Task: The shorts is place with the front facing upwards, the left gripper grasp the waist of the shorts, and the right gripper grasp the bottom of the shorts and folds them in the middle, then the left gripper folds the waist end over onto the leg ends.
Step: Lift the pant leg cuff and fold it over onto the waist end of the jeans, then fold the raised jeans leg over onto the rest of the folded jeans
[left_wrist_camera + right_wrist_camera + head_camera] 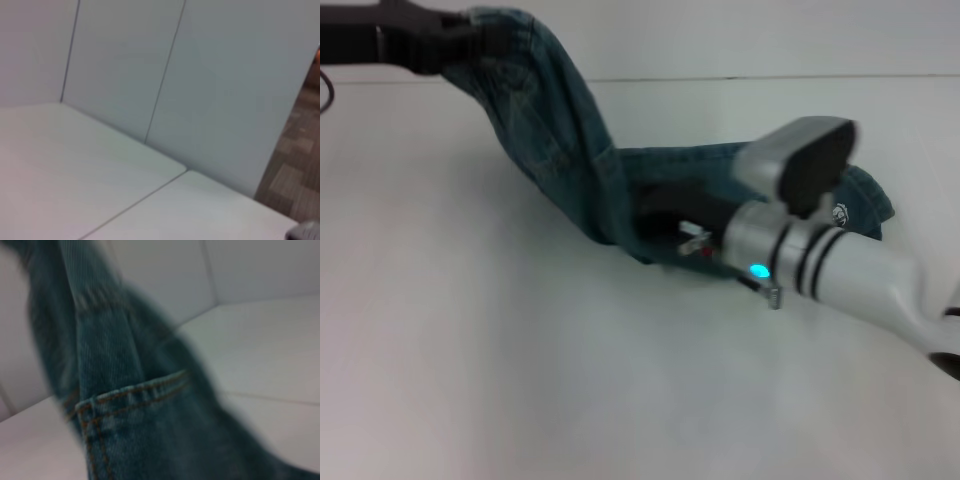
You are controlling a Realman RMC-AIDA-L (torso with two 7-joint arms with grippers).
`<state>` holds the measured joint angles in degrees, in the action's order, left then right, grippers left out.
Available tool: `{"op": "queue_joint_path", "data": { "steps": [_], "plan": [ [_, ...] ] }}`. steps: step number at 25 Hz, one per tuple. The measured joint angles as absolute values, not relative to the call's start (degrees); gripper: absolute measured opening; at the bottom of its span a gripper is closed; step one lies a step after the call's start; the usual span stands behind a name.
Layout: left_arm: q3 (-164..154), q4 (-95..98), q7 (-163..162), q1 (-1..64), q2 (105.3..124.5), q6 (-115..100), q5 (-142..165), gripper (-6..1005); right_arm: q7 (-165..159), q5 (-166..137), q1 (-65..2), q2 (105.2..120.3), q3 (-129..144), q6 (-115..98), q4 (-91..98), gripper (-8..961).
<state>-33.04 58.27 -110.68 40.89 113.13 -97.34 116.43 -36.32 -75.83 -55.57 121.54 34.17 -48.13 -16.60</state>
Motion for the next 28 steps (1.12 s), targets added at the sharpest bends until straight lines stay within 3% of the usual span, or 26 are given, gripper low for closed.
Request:
{"op": "queue_joint_path", "data": {
  "steps": [5,15,28],
  "plan": [
    [-33.01,58.28,-111.21,41.09,112.07,-98.27,113.98,98,-38.9,-94.96,-58.75,121.54,20.36,-42.19,-21.91,-1],
    [-32.95,58.36,-111.0,40.58,112.45,-98.8,113.53,116,-48.64,-133.57,-58.56,121.5,-3.91,-34.8,-26.64,-1],
    [-34.18,57.65,-109.84,40.08,113.68,-99.93,113.45,139,-51.56,-135.59,-47.79,120.49,-7.06,-39.65,-16.74,-2]
  ]
}}
